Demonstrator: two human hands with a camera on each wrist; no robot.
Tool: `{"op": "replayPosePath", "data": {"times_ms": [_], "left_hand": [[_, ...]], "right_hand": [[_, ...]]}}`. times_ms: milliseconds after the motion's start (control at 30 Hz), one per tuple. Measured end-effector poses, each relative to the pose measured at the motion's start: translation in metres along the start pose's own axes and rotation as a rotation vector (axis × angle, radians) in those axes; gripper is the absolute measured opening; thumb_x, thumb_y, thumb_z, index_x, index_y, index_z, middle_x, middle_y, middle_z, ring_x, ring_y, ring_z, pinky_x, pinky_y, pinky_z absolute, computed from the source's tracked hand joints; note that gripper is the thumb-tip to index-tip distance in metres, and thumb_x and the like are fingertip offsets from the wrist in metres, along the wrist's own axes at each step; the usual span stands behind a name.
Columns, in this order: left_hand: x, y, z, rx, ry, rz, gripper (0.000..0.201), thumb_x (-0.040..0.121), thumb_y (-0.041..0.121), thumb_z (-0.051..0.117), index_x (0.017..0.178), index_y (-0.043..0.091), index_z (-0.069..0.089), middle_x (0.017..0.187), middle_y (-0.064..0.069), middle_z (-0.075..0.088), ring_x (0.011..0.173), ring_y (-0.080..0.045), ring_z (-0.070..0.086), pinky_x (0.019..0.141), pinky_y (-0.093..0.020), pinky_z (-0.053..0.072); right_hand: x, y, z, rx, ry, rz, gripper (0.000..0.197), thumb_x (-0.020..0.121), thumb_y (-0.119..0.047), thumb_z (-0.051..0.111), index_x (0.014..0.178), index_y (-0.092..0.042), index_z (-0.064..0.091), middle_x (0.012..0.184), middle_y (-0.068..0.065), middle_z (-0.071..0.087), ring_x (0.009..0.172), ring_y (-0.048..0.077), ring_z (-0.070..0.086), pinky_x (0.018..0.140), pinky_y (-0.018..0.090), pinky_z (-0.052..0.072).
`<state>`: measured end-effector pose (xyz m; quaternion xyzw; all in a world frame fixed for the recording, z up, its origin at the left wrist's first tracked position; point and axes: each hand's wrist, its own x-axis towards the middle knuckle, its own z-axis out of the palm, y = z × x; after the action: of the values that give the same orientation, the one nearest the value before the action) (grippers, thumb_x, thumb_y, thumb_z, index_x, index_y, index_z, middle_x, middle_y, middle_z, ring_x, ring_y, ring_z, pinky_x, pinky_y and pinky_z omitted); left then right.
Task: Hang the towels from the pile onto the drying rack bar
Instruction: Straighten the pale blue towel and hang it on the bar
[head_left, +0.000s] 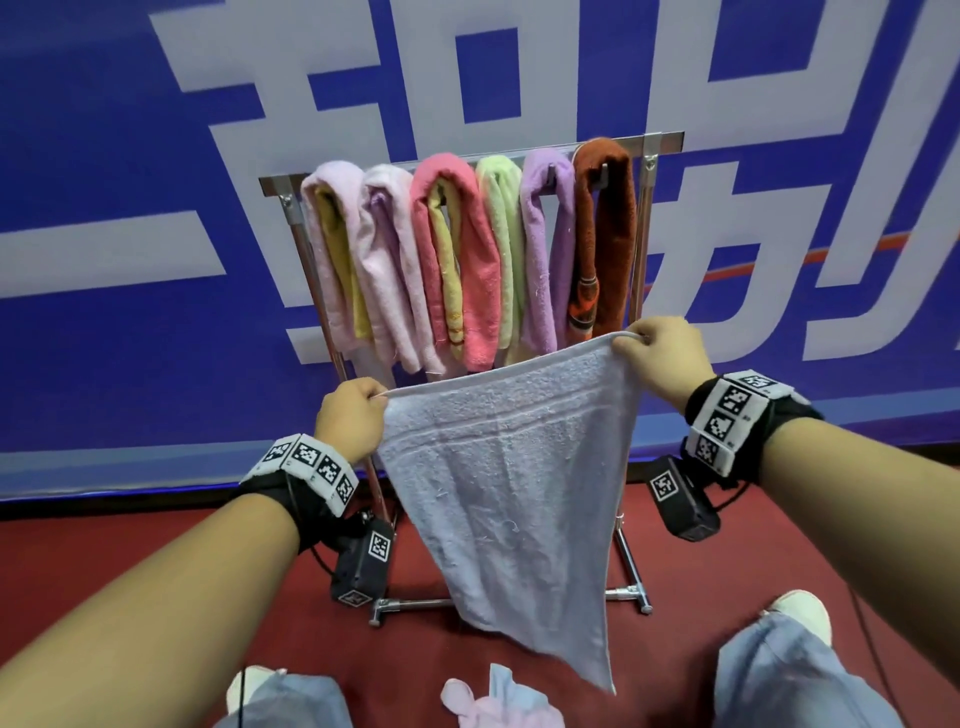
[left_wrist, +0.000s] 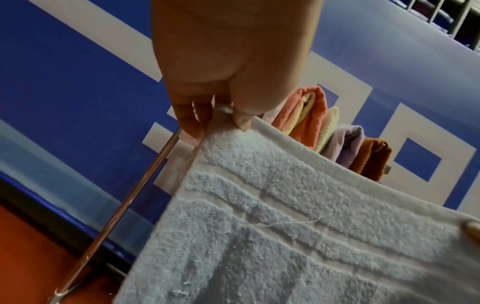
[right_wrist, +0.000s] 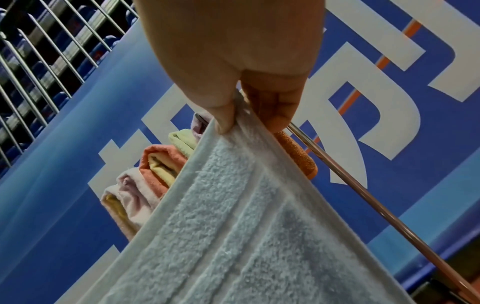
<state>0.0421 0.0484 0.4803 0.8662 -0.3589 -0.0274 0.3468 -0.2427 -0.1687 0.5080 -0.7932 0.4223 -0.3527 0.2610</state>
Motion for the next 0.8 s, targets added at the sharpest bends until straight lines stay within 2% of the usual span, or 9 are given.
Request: {"op": "replayPosePath", "data": {"times_ms": [100, 233, 333, 400, 467, 567, 633, 700, 800], "left_hand": [[-0.004, 0.001, 0.001, -0.105, 0.028, -0.045, 0.016, 0.090, 0.016, 0.063, 0.075, 0.017, 0.067, 0.077, -0.001, 0.067, 0.079, -0.022, 0.061, 0.070, -0.029, 0.044], [-0.003, 0.008, 0.006, -0.298, -0.005, -0.142, 0.021, 0.088, 0.009, 0.065, 0.069, 0.013, 0.069, 0.068, -0.004, 0.064, 0.063, -0.022, 0.060, 0.060, -0.036, 0.058], [-0.005, 0.023, 0.013, -0.432, -0.056, -0.157, 0.020, 0.091, 0.003, 0.064, 0.071, 0.007, 0.066, 0.067, -0.010, 0.059, 0.057, -0.021, 0.053, 0.045, -0.025, 0.051], [-0.009, 0.038, 0.015, -0.482, -0.078, -0.121, 0.016, 0.091, 0.001, 0.064, 0.075, 0.004, 0.066, 0.068, -0.011, 0.058, 0.059, -0.021, 0.052, 0.042, -0.022, 0.049], [-0.013, 0.054, 0.016, -0.520, -0.098, -0.083, 0.011, 0.091, -0.001, 0.062, 0.080, 0.002, 0.064, 0.067, -0.010, 0.055, 0.056, -0.018, 0.051, 0.041, -0.021, 0.048], [-0.015, 0.071, 0.018, -0.499, -0.151, 0.013, 0.012, 0.090, -0.005, 0.059, 0.083, 0.005, 0.059, 0.069, -0.010, 0.054, 0.051, -0.015, 0.051, 0.041, -0.021, 0.048], [-0.018, 0.078, 0.018, -0.457, -0.229, 0.088, 0.018, 0.089, -0.009, 0.055, 0.084, 0.008, 0.059, 0.070, -0.011, 0.055, 0.051, -0.014, 0.051, 0.043, -0.021, 0.047], [-0.022, 0.084, 0.018, -0.409, -0.295, 0.143, 0.021, 0.089, -0.011, 0.055, 0.084, 0.009, 0.060, 0.069, -0.013, 0.057, 0.050, -0.014, 0.052, 0.045, -0.020, 0.047], [-0.028, 0.091, 0.016, -0.404, -0.319, 0.201, 0.019, 0.089, -0.010, 0.059, 0.083, 0.007, 0.064, 0.068, -0.014, 0.061, 0.051, -0.013, 0.055, 0.050, -0.018, 0.049]], "right_hand": [[0.000, 0.005, 0.005, 0.113, -0.012, 0.141, 0.013, 0.083, -0.014, 0.061, 0.073, -0.017, 0.069, 0.075, 0.004, 0.066, 0.070, 0.023, 0.062, 0.064, 0.034, 0.057], [-0.006, 0.000, 0.013, 0.359, -0.089, 0.313, 0.018, 0.083, 0.001, 0.058, 0.073, -0.012, 0.065, 0.074, 0.011, 0.061, 0.057, 0.021, 0.057, 0.053, 0.036, 0.057], [-0.015, -0.013, 0.017, 0.519, -0.253, 0.349, 0.008, 0.090, -0.003, 0.062, 0.088, -0.009, 0.067, 0.074, 0.011, 0.059, 0.050, 0.014, 0.057, 0.044, 0.027, 0.054], [-0.018, -0.024, 0.020, 0.581, -0.375, 0.350, 0.006, 0.092, -0.009, 0.064, 0.088, -0.009, 0.068, 0.075, 0.012, 0.061, 0.050, 0.014, 0.060, 0.047, 0.025, 0.055], [-0.021, -0.037, 0.023, 0.608, -0.491, 0.322, 0.008, 0.093, -0.010, 0.064, 0.087, -0.010, 0.070, 0.080, 0.015, 0.065, 0.057, 0.019, 0.065, 0.055, 0.027, 0.059], [-0.027, -0.058, 0.025, 0.615, -0.668, 0.261, 0.019, 0.093, 0.001, 0.053, 0.101, -0.006, 0.069, 0.094, 0.019, 0.072, 0.081, 0.030, 0.074, 0.070, 0.033, 0.061], [-0.032, -0.069, 0.027, 0.593, -0.768, 0.179, 0.027, 0.091, 0.007, 0.050, 0.111, -0.003, 0.065, 0.104, 0.022, 0.072, 0.092, 0.031, 0.073, 0.065, 0.028, 0.059], [-0.035, -0.073, 0.029, 0.546, -0.784, 0.036, 0.029, 0.089, 0.010, 0.054, 0.114, 0.001, 0.065, 0.100, 0.023, 0.072, 0.086, 0.025, 0.073, 0.061, 0.023, 0.055], [-0.037, -0.074, 0.033, 0.416, -0.669, -0.154, 0.018, 0.089, 0.004, 0.061, 0.104, 0.000, 0.071, 0.082, 0.015, 0.074, 0.074, 0.016, 0.072, 0.061, 0.023, 0.055]]}}
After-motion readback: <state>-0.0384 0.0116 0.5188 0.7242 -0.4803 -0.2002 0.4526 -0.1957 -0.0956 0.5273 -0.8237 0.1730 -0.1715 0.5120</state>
